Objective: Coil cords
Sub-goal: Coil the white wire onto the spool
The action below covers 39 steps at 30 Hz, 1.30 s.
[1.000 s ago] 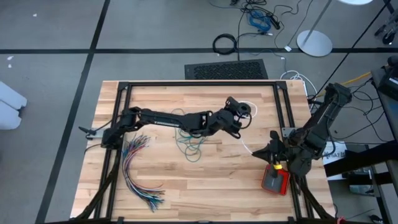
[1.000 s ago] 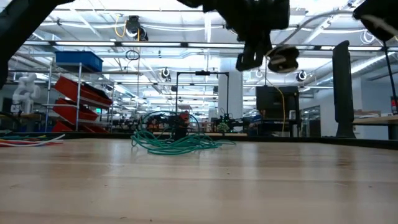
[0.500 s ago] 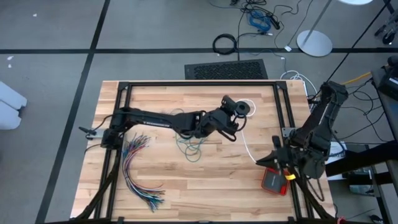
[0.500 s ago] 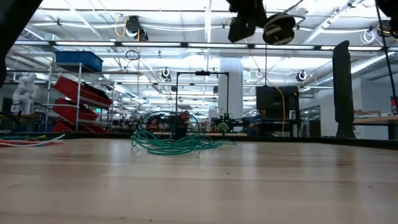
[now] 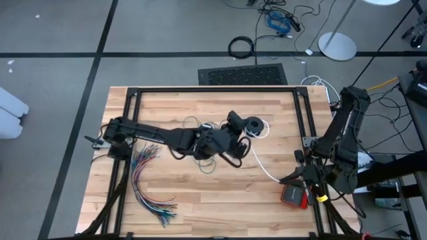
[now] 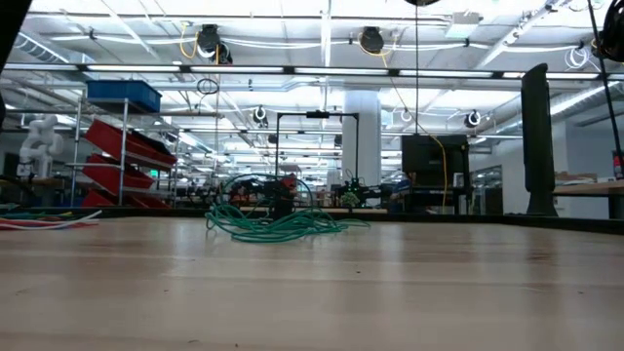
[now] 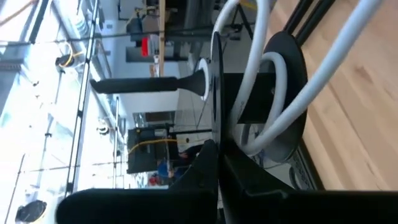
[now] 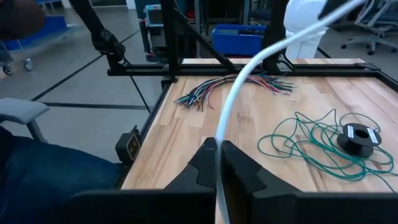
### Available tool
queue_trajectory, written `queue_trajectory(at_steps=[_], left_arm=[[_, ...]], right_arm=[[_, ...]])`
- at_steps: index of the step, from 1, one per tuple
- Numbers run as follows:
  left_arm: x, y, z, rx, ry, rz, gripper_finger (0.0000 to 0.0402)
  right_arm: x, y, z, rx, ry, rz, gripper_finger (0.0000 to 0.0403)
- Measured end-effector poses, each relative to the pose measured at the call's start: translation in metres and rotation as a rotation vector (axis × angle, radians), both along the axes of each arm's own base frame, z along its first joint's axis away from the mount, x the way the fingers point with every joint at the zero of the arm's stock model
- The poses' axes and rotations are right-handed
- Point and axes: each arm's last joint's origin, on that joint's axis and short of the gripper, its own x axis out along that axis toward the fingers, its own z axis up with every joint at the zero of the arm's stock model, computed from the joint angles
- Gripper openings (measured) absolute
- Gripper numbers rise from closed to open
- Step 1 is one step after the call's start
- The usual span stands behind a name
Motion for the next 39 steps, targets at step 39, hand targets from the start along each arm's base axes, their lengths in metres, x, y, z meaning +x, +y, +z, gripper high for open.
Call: queue_trajectory(at_steps=[39], left_arm=[[-0.046,0.011,0.019,-0.083,0.067,0.174,0.0000]], right_arm=[[-0.011,0.011,-0.006,-0.120,-0.104,-0.158,0.0000]])
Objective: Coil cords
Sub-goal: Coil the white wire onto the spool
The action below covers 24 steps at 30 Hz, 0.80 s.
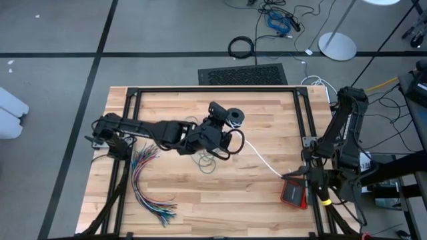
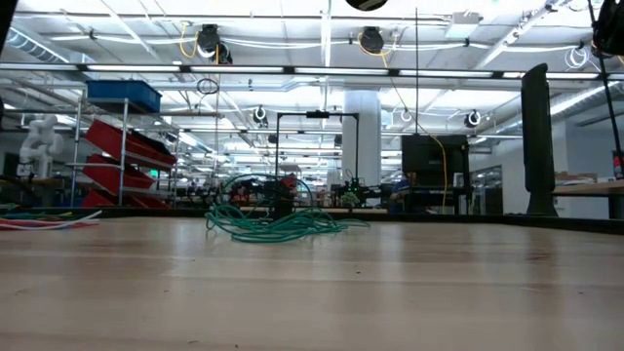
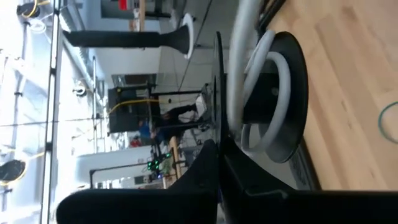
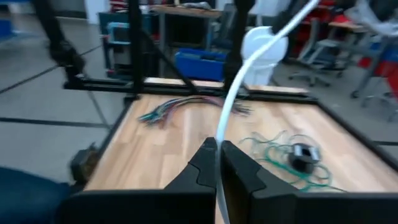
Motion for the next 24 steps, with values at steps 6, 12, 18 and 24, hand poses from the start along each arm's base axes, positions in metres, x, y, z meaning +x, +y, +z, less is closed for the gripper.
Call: queue_trajectory(at_steps=[6,12,18,24], left_arm=[[-0.001,-0.012,-0.002,-0.052,-0.007,-0.061,0.0000],[-0.009,-0.012,0.010,-0.068,-0.081,-0.028,0.0000],[-0.025,0.006,0.028,-0.049,-0.151,0.081,0.0000],[-0.029,0.012,0.029,-0.132,-0.162,0.048,0.0000]], right_arm=[[0.002,-0.007,-0.001,-0.032,-0.031,-0.102,0.0000],[0.002,-0.026,-0.014,0.010,0.013,-0.180,0.0000],[0.003,-0.031,-0.022,0.047,0.053,-0.200,0.0000],[0.004,-0.032,-0.021,0.015,0.034,-0.220,0.0000]])
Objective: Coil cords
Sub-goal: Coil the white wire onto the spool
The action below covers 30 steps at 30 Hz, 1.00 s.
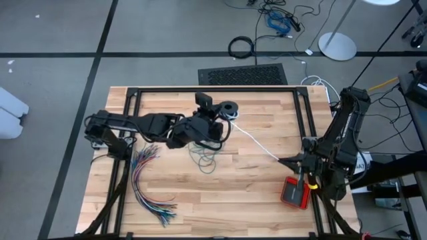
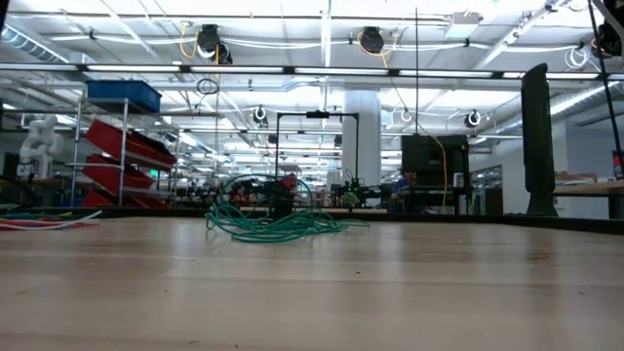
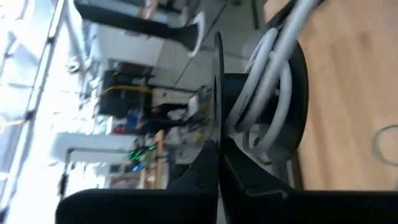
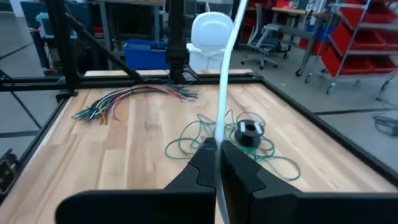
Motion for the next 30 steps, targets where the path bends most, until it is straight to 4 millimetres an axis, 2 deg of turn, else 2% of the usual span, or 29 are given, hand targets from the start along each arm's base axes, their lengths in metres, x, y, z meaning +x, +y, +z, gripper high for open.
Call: queue_trajectory(at_steps=[11,23,30], left_arm=[[-0.004,-0.011,-0.006,-0.080,0.009,-0.046,0.0000],[-0.013,-0.026,0.009,-0.159,-0.103,-0.137,0.0000],[-0.017,-0.030,0.014,-0.281,-0.153,-0.217,0.0000]], right_arm=[[0.008,-0.012,-0.001,-0.036,0.008,-0.093,0.0000],[0.015,-0.046,-0.013,-0.016,0.140,-0.286,0.0000],[0.017,-0.056,-0.014,-0.036,0.156,-0.361,0.0000]])
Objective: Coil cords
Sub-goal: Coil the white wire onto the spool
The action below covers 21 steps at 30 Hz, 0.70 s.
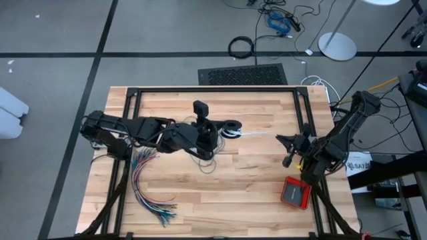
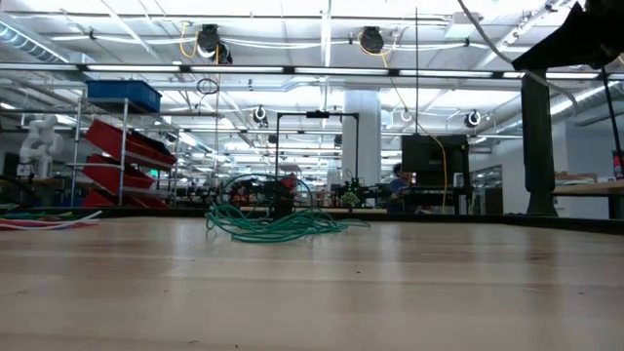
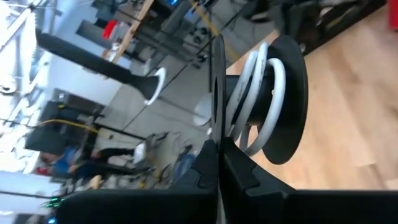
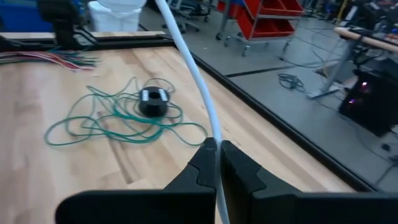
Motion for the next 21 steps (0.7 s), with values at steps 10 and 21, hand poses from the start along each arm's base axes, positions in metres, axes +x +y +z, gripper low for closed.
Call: queue_trajectory(at_steps=[10,21], left_arm=[[0.009,-0.006,-0.001,-0.117,-0.102,-0.089,0.0000],[0.039,-0.011,-0.020,-0.194,-0.188,-0.114,0.0000]], right_arm=[[0.011,-0.007,0.002,-0.023,0.008,-0.068,0.0000],[0.043,-0.006,0.012,-0.086,0.029,-0.064,0.0000]])
